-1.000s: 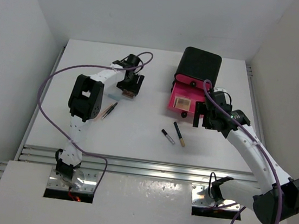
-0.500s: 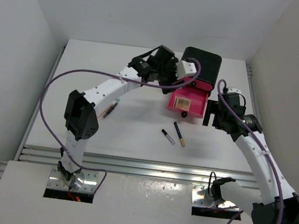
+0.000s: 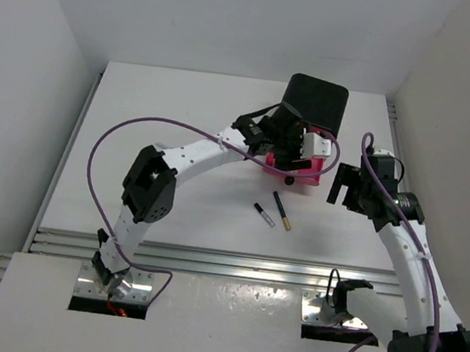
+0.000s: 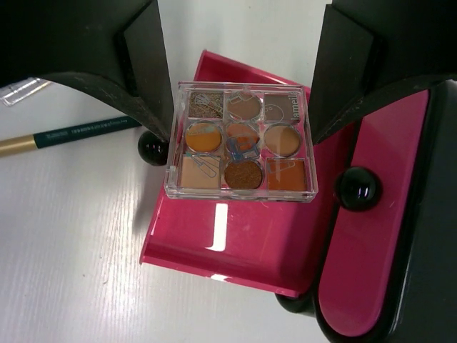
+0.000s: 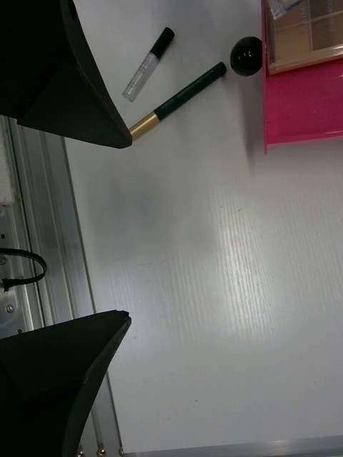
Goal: Organize the makeup
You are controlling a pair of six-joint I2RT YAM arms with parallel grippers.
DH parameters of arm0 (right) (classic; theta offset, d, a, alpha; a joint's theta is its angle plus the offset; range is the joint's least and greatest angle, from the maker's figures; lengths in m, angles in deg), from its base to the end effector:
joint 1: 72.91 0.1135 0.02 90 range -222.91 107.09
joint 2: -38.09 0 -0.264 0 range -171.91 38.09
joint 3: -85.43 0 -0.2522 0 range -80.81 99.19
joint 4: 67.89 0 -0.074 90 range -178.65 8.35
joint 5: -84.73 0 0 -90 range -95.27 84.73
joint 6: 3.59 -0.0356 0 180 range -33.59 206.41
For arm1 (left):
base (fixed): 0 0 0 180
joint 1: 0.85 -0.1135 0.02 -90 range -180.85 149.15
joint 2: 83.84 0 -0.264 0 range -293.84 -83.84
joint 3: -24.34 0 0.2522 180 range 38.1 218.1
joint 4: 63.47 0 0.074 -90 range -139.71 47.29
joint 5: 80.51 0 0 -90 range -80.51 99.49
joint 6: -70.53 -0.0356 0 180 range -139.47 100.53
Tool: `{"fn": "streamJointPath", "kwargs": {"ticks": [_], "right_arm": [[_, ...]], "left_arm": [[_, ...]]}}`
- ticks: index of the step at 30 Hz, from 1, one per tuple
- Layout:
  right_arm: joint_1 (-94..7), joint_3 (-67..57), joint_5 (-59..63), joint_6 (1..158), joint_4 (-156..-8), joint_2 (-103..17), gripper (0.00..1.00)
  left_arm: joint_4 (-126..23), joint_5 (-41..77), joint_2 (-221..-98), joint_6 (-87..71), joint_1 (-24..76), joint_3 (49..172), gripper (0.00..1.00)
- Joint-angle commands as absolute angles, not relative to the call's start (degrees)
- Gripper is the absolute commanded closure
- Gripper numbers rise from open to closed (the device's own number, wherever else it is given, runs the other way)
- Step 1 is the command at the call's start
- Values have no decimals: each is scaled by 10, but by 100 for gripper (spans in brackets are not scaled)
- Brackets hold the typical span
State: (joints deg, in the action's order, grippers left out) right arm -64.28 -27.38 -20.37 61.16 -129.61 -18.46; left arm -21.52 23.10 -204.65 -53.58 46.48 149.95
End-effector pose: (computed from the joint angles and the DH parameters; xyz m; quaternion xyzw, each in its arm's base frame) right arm 0.1897 0.0194 0.2960 0.1784 0.9186 -0.0223 0.3520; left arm 0.3280 -0.3682 0.2958 0.6201 0.6395 -0.1563 0.4267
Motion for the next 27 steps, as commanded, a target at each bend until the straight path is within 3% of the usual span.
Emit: {"fn": "streamJointPath", "kwargs": {"ticks": [1,6,13,17,27], "right_arm": [[-653,-275,-190,618,-1303,-168,4],[-669,-287,-185,626,-1317,-149,4],[-698,-293,-161,641,-1321,-141,4],[-711,-290,-154,643,-1320,-146,4],[-726,-279,-122,647,-1310,-169,4]], "left_arm": [[-282,232,-2048,-551,478,1506,58],[-282,207,-2069,-598,478,1484,54],[-276,195,-2100,-619,478,1484,41],[-276,195,-2100,-619,478,1484,28],[-276,178,-2110,-619,472,1520,11]]}}
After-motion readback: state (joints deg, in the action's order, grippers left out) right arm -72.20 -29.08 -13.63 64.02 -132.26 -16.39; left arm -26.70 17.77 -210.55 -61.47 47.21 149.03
